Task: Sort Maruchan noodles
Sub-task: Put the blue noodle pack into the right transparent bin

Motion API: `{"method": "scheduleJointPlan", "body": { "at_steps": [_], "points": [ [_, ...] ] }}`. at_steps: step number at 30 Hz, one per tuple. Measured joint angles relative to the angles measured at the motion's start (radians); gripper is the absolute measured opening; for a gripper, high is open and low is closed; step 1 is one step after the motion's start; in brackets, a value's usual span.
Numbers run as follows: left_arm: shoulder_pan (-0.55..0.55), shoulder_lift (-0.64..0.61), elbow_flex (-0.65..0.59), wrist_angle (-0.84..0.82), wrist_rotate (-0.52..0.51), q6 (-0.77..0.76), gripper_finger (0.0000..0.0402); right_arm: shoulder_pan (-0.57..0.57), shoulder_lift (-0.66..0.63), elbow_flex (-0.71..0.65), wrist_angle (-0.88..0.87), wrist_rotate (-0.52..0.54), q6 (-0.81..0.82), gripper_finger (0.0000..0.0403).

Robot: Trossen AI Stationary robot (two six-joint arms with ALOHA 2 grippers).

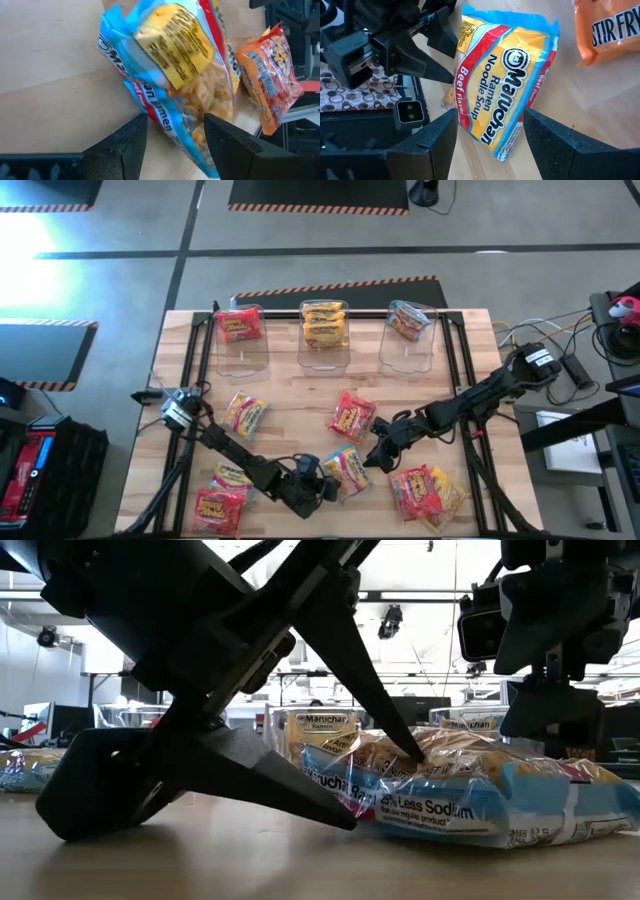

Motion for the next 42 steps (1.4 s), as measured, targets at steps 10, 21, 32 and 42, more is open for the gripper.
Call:
{"method": "scheduleJointPlan", "body": {
  "at_steps": [10, 21, 32, 42],
  "points": [
    [0.000, -0.038, 0.053, 0.019, -0.016, 0.171, 0.0178, 0.000, 0.000, 0.000, -0.005, 0.002, -0.008, 0.0212],
    [0.043, -0.031, 0.061, 0.024, -0.014, 0.334, 0.0178, -0.001, 0.000, 0.000, -0.008, 0.012, 0.000, 0.0212],
    [0.032, -0.009, 0.041, 0.036, 0.004, 0.269, 0.0178, -0.001, 0.000, 0.000, -0.009, 0.010, 0.010, 0.0212],
    [-0.004, -0.003, 0.019, -0.028, 0.055, 0.225, 0.0178, -0.001, 0.001, 0.000, -0.070, -0.008, 0.017, 0.0212]
  ]
}}
